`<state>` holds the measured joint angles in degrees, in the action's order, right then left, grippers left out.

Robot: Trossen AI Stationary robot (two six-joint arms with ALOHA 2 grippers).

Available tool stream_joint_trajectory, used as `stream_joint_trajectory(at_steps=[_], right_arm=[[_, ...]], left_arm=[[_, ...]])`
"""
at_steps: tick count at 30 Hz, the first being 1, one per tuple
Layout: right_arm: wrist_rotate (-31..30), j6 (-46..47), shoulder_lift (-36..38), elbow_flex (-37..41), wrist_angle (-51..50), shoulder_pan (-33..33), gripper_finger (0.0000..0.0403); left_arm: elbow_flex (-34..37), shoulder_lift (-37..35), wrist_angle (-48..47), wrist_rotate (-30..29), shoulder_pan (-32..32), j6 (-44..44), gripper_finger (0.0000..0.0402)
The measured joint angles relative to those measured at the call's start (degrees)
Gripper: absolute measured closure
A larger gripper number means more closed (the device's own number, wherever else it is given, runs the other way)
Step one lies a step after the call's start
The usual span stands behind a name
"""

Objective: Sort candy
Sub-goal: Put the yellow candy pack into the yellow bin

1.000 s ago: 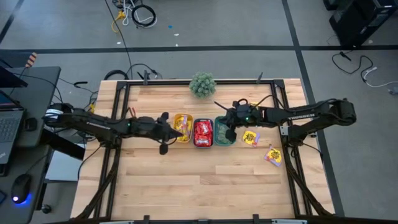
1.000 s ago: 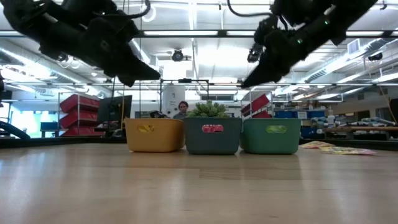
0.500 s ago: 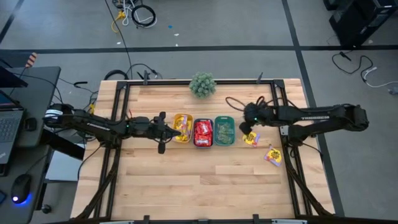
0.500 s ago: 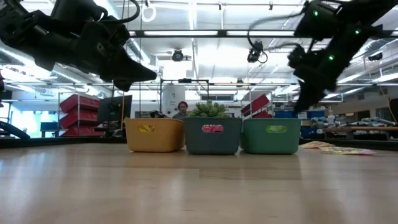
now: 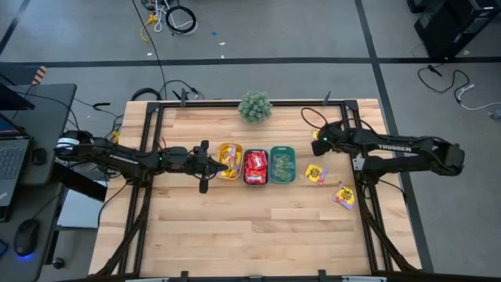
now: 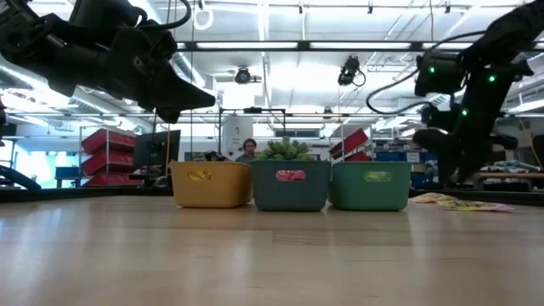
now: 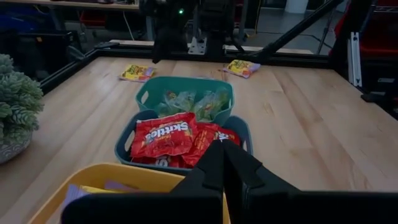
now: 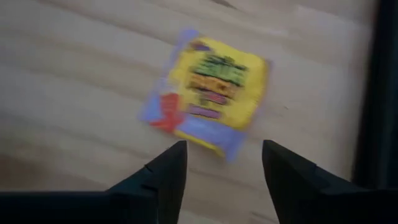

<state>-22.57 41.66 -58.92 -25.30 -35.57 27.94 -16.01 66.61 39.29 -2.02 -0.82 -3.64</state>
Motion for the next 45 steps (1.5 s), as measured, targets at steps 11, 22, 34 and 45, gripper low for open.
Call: stream_joint_trajectory(at_steps=[11,22,34,45], right_arm=[[5.07,-1.29,-0.02,6.17,13.19,7.47,0.0241],[4.44,-2.36,0.15,12.88,22.11,9.65,0.0319],[5.32,-11.40,0.00,13.31,31.65,6.91,0.0401],[-2.95,-16.49,0.00,10.75,41.81,-5.70,0.0402]], left_arm=[[0.00,0.02,-0.14,0.00,0.00,-1.33,0.0401],[0.00,0.02,0.19,-0.02,0.00,-2.95,0.0401],[-0.04,0.04,4.53,-1.86,-0.04,-15.22,0.0401],[-5.15,2.82,1.28,-9.02,-0.07,-15.13,0.0341]])
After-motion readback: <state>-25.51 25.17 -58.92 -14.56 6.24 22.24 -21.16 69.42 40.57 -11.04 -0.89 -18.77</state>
